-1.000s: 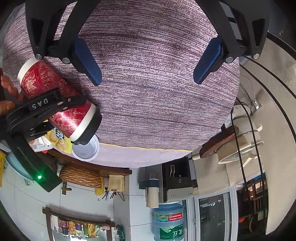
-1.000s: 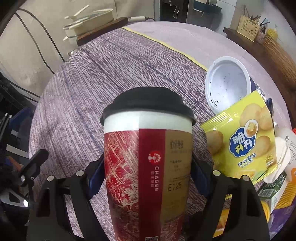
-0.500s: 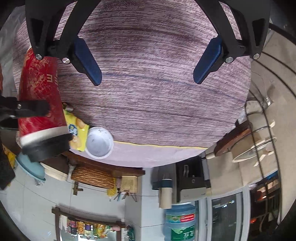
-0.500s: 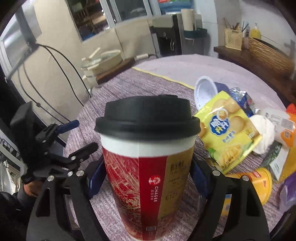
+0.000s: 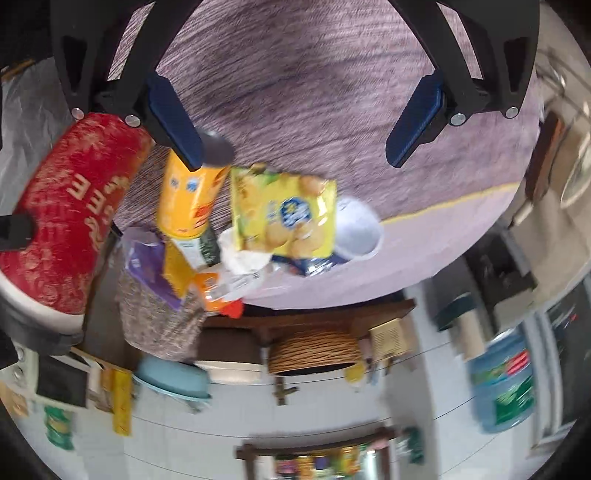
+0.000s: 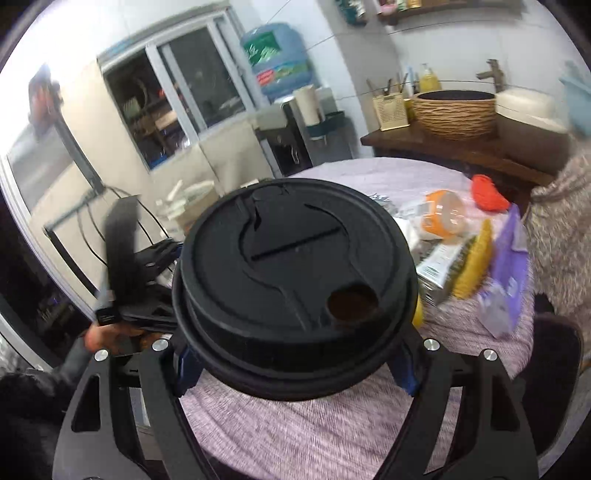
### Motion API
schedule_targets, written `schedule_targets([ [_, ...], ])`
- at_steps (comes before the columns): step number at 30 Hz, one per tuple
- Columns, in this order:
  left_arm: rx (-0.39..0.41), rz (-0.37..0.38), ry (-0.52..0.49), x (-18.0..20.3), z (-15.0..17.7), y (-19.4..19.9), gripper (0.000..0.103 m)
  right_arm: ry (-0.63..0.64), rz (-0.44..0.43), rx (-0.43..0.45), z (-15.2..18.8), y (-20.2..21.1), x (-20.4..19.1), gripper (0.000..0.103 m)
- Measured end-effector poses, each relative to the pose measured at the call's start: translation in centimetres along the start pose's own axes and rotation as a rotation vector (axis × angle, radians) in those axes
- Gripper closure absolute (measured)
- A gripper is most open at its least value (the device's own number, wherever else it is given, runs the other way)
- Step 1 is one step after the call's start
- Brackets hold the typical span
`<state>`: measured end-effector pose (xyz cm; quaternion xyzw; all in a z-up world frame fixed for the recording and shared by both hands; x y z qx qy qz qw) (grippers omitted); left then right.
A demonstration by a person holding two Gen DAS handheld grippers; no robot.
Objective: Collect trash
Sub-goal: 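Grasp the yellow chip canister with the left tool while the right tool lifts the red cup, then carry both items over the black bin while the right tool releases the red cup inside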
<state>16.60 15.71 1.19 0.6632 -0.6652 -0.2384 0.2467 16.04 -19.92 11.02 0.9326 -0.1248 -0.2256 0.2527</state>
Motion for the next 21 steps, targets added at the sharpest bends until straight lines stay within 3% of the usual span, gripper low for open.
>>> schedule_targets([
  [6, -0.115, 0.124, -0.118, 5.1, -2.2, -4.0, 0.005, -0.027, 0.110, 0.030, 2.2, 4.5, 2.0, 0.024],
  [9, -0.192, 0.119, -0.254, 8.2, -2.0, -6.8, 0.005, -0.071, 0.166, 0.037, 3.6, 6.6, 3.8, 0.024],
  [13, -0.302, 0.072, -0.393, 10.9, -1.6, -10.7, 0.015, -0.123, 0.201, 0.044, 5.4, 8.4, 5.7, 0.024],
  [21, -0.426, 0.014, -0.479, 11.8, -0.6, -15.1, 0.036, -0.200, 0.267, 0.047, 8.7, 10.7, 9.2, 0.024],
])
Point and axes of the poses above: each gripper's, at about its wrist camera, not at the fingertips, and y roughly against the way its jaws point, x to its right, z to its underside, the point moved 1 cm from there along -y, roughly the way its jaws point, and after that the axes turned 9 degrees about y, right-handed, at the moved point
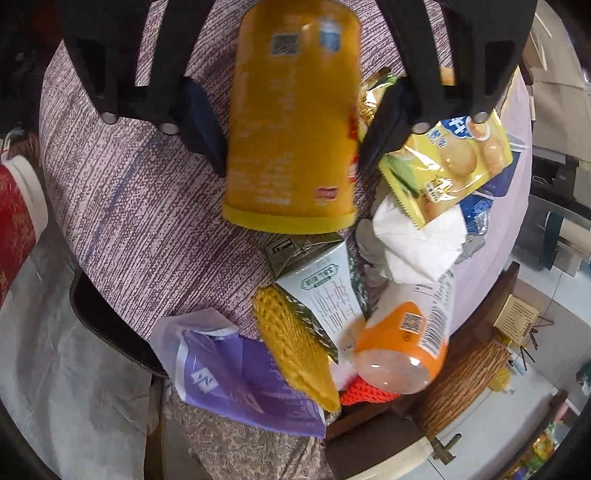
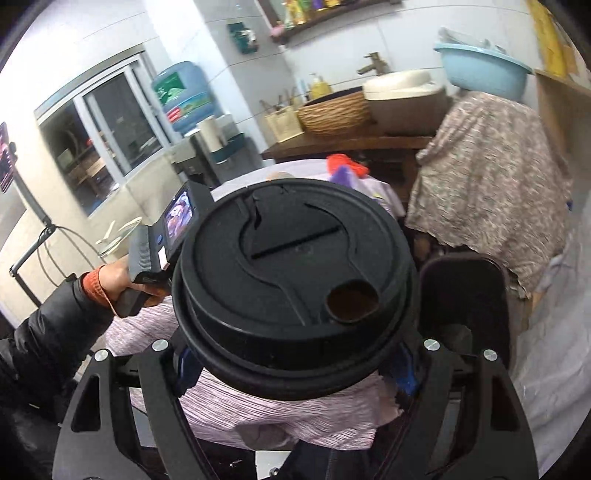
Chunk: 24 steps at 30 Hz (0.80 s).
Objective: Collect trash
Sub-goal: 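Carry both items over the black bin while the right tool releases the red cup inside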
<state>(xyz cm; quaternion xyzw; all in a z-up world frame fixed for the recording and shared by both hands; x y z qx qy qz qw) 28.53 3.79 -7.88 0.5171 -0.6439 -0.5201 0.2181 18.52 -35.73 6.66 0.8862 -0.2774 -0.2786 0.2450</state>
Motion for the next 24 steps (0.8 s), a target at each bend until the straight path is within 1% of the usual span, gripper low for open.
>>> schedule_targets([
  [4, 0.016, 0.001, 0.025, -0.3, 0.4, 0.3, 0.037, -0.026, 0.028, -0.007, 1.1, 0.0, 1.7, 0.024],
  [8, 0.075, 0.011, 0.081, 0.0, 0.1, 1.9, 0.037, -0.048, 0.048, -0.003, 1.9, 0.1, 3.3, 0.024],
  [12, 0.145, 0.050, 0.135, 0.3, 0.4, 4.1, 0.037, -0.075, 0.073, 0.005, 2.5, 0.1, 4.9, 0.024],
  [13, 0.160, 0.063, 0.141, 0.5, 0.2, 4.4, 0.037, -0.077, 0.082, 0.007, 2.5, 0.1, 5.2, 0.024],
  [14, 0.192, 0.087, 0.145, 1.0, 0.3, 5.1, 0.037, -0.078, 0.098, 0.009, 2.4, 0.2, 5.6, 0.024],
  [19, 0.273, 0.135, 0.145, 2.8, 0.0, 7.6, 0.037, -0.102, 0.154, 0.016, 2.5, 0.6, 8.0, 0.024],
  [22, 0.306, 0.176, 0.148, 3.5, -0.8, 8.8, 0.037, -0.105, 0.227, 0.005, 2.3, 0.7, 10.0, 0.024],
  [24, 0.323, 0.221, 0.140, 4.3, -1.5, 9.5, 0.037, -0.114, 0.271, -0.013, 2.3, 0.1, 11.6, 0.024],
])
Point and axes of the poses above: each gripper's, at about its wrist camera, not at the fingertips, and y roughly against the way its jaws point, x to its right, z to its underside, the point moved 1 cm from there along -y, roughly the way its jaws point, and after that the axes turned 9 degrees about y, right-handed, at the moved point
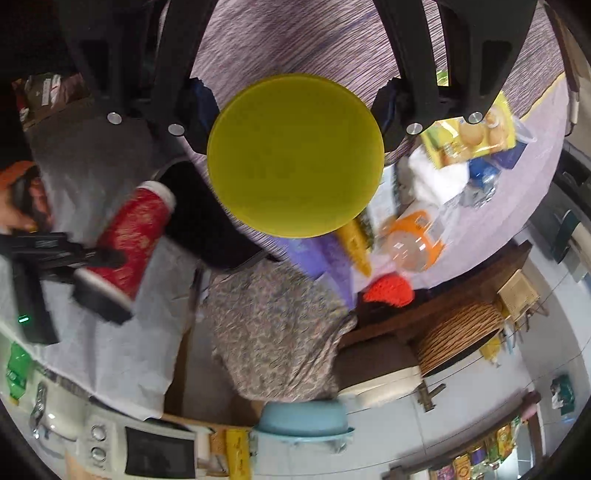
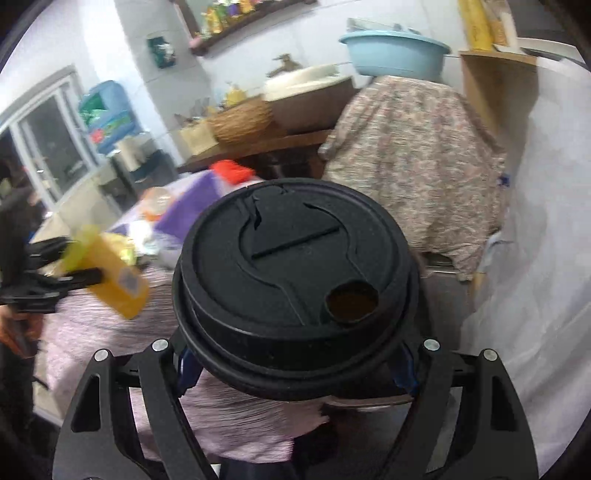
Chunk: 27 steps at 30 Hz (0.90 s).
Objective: Collect trash
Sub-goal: 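Carry both items over the black bin while the right tool releases the red cup inside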
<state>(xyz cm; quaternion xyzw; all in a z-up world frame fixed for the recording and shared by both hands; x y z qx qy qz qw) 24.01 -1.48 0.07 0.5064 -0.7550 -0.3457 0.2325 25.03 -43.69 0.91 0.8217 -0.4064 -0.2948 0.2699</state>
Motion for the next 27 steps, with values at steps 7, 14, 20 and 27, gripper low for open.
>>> schedule_targets([
  [7, 0.021, 0.120, -0.022, 4.1, -2.9, -1.6, 0.037, -0.063, 0.081, -0.138, 0.9, -8.4, 5.0, 0.024],
  [14, 0.015, 0.152, -0.029, 8.2, -5.6, -5.7, 0.037, -0.066, 0.118, -0.382, 4.0, -20.4, 7.2, 0.024],
  [20, -0.013, 0.159, -0.026, 9.2, -6.2, -8.3, 0.037, -0.056, 0.150, -0.590, 6.9, -27.6, 8.1, 0.023],
  [27, -0.030, 0.165, -0.023, 9.5, -6.7, -10.0, 0.037, -0.094, 0.160, -0.743, 9.2, -31.3, 9.7, 0.023],
])
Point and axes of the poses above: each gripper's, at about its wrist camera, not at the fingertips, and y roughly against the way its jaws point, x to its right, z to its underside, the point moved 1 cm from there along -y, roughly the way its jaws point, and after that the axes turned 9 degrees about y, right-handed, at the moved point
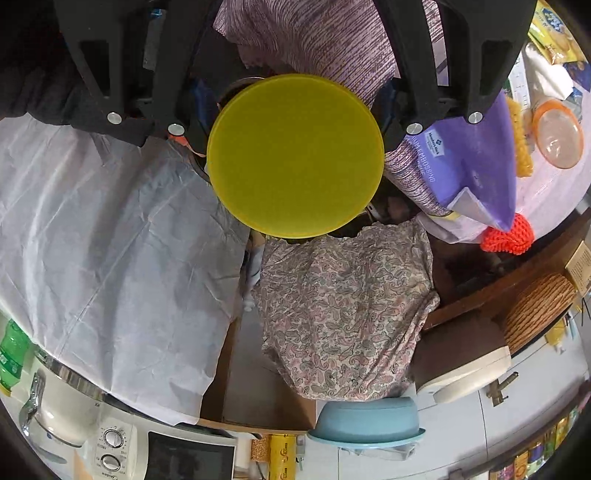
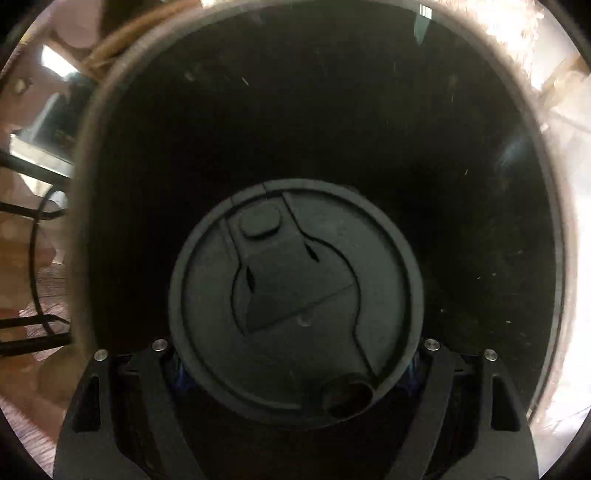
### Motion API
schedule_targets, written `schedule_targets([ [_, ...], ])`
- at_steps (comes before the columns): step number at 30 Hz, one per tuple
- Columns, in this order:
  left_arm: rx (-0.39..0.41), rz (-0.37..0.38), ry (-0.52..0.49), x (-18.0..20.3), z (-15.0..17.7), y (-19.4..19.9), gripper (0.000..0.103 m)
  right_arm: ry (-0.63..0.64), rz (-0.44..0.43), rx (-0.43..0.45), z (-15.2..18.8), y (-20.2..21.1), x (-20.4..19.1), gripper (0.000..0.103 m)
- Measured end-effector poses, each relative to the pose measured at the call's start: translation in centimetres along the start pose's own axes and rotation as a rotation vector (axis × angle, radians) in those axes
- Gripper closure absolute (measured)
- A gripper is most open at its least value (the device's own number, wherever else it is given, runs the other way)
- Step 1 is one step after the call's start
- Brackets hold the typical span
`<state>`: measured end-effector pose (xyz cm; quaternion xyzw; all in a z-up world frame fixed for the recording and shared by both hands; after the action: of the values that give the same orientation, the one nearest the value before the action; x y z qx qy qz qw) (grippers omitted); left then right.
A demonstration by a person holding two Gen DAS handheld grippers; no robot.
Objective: Collect trash
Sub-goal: 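Carry both items over the black bin while the right tool releases the red cup inside, then open the left tool to drop the yellow canister into the black bin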
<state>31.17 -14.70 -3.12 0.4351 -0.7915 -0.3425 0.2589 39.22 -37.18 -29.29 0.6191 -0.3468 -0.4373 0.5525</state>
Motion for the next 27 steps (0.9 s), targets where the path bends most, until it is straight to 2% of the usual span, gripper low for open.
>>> schedule_targets([
  [4, -0.016, -0.002, 0.006, -0.1, -0.2, -1.0, 0.037, -0.024, 0.015, -0.046, 0.3, -0.6, 0.5, 0.021],
  [6, -0.022, -0.003, 0.013, -0.2, -0.3, -1.4, 0.037, -0.034, 0.010, -0.031, 0.5, 0.0, 0.7, 0.016],
  [11, -0.027, -0.017, 0.024, -0.2, -1.0, -2.4, 0.037, -0.063, -0.007, 0.016, 2.0, 2.4, 1.6, 0.015],
  [15, -0.040, -0.029, 0.029, -0.2, -1.7, -3.6, 0.037, -0.091, -0.055, 0.117, 5.1, 6.5, 2.8, 0.015],
  [21, -0.114, -0.040, 0.011, 1.1, -2.1, -7.8, 0.037, -0.111, -0.042, 0.309, 11.3, 14.5, 3.4, 0.013],
  [27, -0.296, -0.027, 0.057, 2.3, -1.3, -14.9, 0.037, -0.193, -0.003, 0.425, 16.4, 19.1, 4.7, 0.011],
])
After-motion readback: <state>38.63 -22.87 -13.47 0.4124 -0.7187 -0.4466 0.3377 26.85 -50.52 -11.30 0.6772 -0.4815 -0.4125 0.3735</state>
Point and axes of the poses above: each gripper's, at about its wrist camera, not at the fingertips, and y roughly against the way its jaws point, x to its right, z to its underside, the point moved 1 cm from there along -y, roughly the way its jaws point, and after that the axes turned 9 degrees about y, right-handed, at the moved point
